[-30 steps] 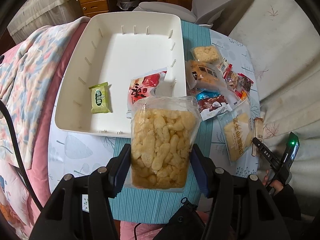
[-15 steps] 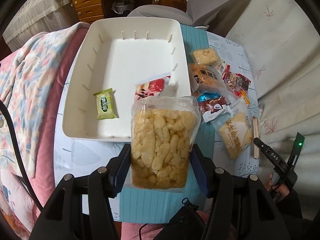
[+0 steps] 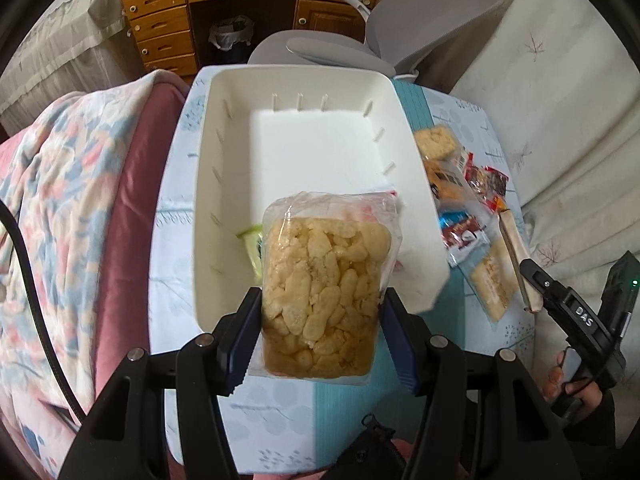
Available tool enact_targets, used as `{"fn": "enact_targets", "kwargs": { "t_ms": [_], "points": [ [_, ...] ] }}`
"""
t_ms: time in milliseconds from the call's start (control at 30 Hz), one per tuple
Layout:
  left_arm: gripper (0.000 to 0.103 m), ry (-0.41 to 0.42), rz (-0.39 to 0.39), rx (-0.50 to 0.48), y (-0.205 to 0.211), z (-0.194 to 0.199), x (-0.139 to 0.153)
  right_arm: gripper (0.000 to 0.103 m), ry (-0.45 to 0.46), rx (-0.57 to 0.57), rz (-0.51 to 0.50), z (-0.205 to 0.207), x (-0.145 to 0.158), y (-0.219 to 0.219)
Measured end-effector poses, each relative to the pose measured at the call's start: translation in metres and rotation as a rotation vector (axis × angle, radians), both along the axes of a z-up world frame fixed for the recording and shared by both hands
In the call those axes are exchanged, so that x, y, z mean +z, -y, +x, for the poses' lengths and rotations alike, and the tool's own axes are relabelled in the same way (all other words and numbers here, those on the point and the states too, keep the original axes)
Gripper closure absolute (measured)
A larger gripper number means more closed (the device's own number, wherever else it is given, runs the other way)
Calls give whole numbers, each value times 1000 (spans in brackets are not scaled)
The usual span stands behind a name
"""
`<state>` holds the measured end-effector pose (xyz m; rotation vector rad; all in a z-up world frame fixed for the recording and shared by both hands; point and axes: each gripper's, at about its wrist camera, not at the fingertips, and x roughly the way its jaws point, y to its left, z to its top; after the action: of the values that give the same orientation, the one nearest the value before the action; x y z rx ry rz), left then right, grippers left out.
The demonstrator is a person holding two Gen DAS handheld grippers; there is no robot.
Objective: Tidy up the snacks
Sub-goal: 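Lower both bags into the tray and open both tools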
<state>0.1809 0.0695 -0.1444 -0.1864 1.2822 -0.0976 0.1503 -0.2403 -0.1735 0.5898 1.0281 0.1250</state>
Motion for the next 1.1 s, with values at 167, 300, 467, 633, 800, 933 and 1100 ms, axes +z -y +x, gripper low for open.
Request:
{"fn": "enact_targets", "kwargs": {
  "t_ms": [167, 300, 467, 633, 800, 933, 1100],
  "points": [
    [46, 30, -29, -25, -30, 19, -5, 47, 60, 20, 24, 10, 12, -45],
    [46, 73, -36, -46, -47, 35, -7, 47, 108, 61, 32, 23, 20, -83],
    [46, 134, -52, -45, -63, 54, -10, 47, 141, 123, 31, 40, 22, -125],
    [34, 130, -74, -10, -75, 67, -21, 46, 154, 189, -6, 53, 23, -157],
    [17, 141, -95, -24, -75, 65, -19, 32, 147, 219, -95, 51, 25, -166],
    [17, 156, -87, -44, -65, 60, -12, 26, 155, 199, -128, 42, 27, -156],
    [17, 145, -86, -54, -52, 54, -7, 26, 144, 173, -173, 28, 28, -139]
  ]
}}
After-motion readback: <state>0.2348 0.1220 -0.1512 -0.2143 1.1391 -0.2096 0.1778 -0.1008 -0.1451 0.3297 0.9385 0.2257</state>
